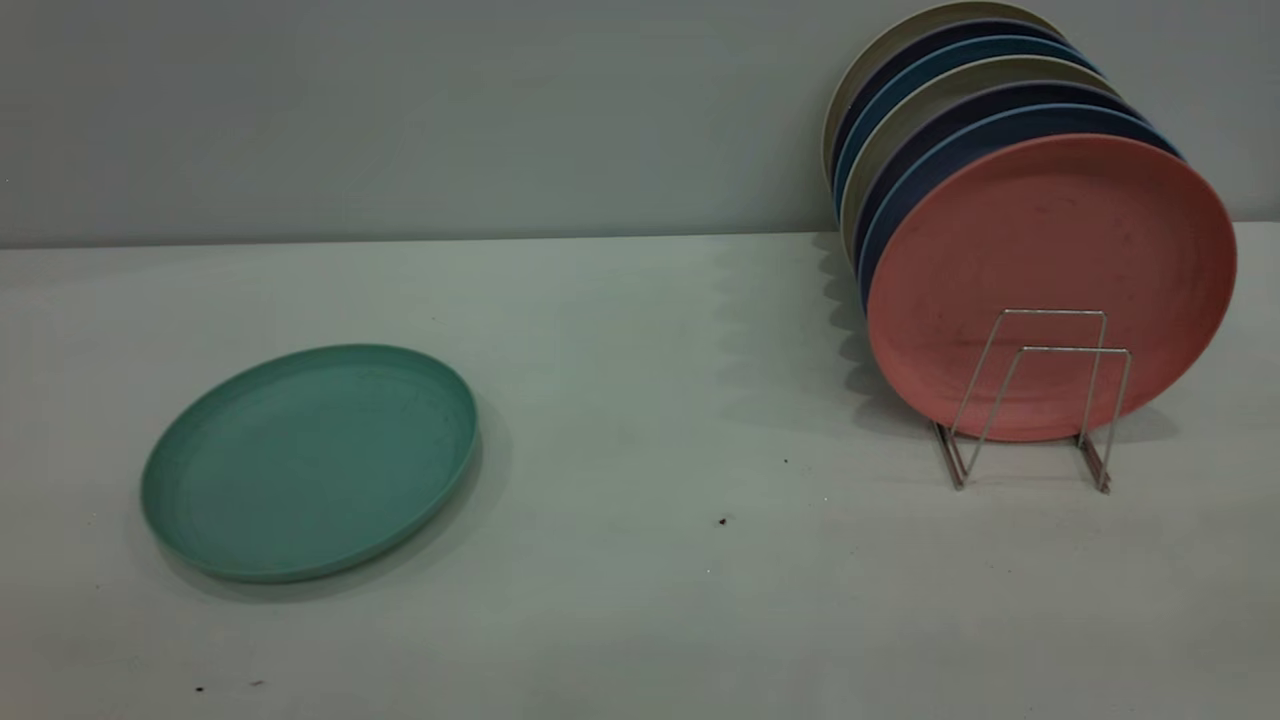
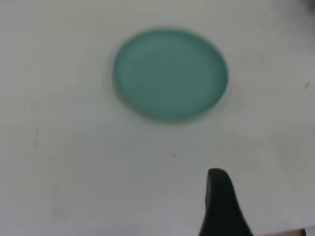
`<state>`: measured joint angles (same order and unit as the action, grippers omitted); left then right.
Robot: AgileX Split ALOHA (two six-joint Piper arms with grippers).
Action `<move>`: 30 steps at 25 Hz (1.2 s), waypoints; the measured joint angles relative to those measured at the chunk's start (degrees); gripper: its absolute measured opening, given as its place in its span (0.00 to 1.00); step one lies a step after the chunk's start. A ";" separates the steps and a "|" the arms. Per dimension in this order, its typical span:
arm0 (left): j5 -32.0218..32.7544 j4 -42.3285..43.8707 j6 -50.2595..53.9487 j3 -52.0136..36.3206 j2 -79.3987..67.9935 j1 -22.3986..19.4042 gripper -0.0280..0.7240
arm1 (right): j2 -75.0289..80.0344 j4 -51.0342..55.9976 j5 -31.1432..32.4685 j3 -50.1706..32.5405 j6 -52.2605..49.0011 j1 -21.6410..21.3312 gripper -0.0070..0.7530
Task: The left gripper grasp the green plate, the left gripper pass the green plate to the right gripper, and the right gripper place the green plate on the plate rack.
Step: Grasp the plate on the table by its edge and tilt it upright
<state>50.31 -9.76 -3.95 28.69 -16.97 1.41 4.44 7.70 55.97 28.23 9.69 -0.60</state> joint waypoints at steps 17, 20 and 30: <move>-23.69 -10.76 -6.57 6.74 -54.22 0.00 0.68 | 27.29 28.06 -15.42 0.11 30.70 0.00 0.44; -24.40 -16.86 -14.07 9.08 -61.16 0.00 0.65 | 30.76 31.98 -15.97 0.11 35.30 0.00 0.45; -24.04 -44.24 -38.11 15.74 -80.29 -10.88 0.62 | 33.81 33.60 -16.36 0.11 38.44 0.00 0.45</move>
<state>26.27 -54.00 -42.06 44.43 -97.26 -9.47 38.25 41.30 39.61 28.34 48.12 -0.60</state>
